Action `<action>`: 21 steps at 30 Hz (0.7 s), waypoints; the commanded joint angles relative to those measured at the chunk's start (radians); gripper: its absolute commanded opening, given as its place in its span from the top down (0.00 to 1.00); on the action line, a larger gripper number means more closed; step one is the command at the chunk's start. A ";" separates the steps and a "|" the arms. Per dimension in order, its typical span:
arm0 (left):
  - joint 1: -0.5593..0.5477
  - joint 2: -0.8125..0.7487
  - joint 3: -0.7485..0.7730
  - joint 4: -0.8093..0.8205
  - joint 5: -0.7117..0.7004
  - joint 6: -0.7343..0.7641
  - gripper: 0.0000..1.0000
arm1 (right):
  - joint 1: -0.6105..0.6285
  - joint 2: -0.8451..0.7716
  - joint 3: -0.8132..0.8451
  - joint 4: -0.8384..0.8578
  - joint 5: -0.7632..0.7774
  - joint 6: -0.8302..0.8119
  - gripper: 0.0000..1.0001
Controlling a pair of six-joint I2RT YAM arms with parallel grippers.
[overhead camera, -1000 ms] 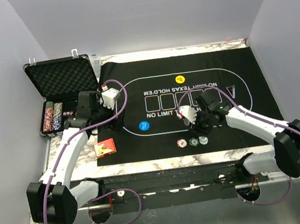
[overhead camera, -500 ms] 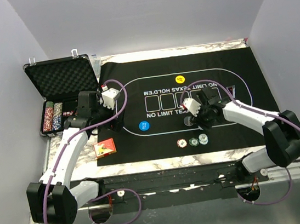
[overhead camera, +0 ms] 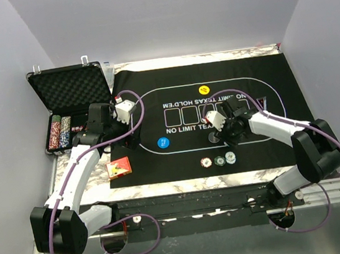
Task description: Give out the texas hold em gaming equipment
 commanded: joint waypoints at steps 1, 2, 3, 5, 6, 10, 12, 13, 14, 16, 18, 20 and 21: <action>0.006 0.000 -0.004 0.015 -0.009 0.003 0.01 | -0.003 0.036 0.018 0.026 -0.061 -0.010 0.55; 0.005 0.001 -0.004 0.015 -0.010 0.003 0.01 | -0.004 0.042 0.022 0.031 -0.060 -0.008 0.55; 0.006 0.001 -0.004 0.014 -0.010 0.003 0.01 | -0.003 0.046 0.023 0.037 -0.059 -0.007 0.56; 0.005 0.001 -0.005 0.014 -0.010 0.003 0.01 | -0.003 0.048 0.027 0.053 -0.055 -0.001 0.56; 0.006 0.000 -0.006 0.015 -0.010 0.003 0.01 | -0.003 0.046 0.028 0.061 -0.053 0.003 0.56; 0.005 0.002 -0.006 0.017 -0.010 0.003 0.01 | -0.004 0.023 0.033 0.087 -0.043 0.025 0.56; 0.005 -0.001 -0.005 0.016 -0.008 0.003 0.01 | -0.003 -0.001 0.031 0.097 -0.043 0.035 0.57; 0.005 -0.003 -0.005 0.016 -0.007 0.003 0.01 | -0.003 -0.012 0.034 0.094 -0.051 0.037 0.57; 0.006 -0.004 -0.004 0.016 -0.007 0.003 0.01 | -0.003 -0.023 0.039 0.085 -0.062 0.044 0.57; 0.006 -0.007 -0.004 0.015 -0.005 0.002 0.01 | -0.004 -0.052 0.057 0.042 -0.097 0.047 0.56; 0.004 -0.015 -0.007 0.012 0.003 0.009 0.01 | -0.003 -0.089 0.072 -0.031 -0.149 0.035 0.51; 0.006 -0.022 -0.011 0.010 0.012 0.015 0.01 | -0.003 -0.129 0.080 -0.117 -0.183 0.014 0.44; 0.006 -0.025 -0.012 0.010 0.015 0.016 0.01 | -0.003 -0.141 0.077 -0.159 -0.189 0.005 0.39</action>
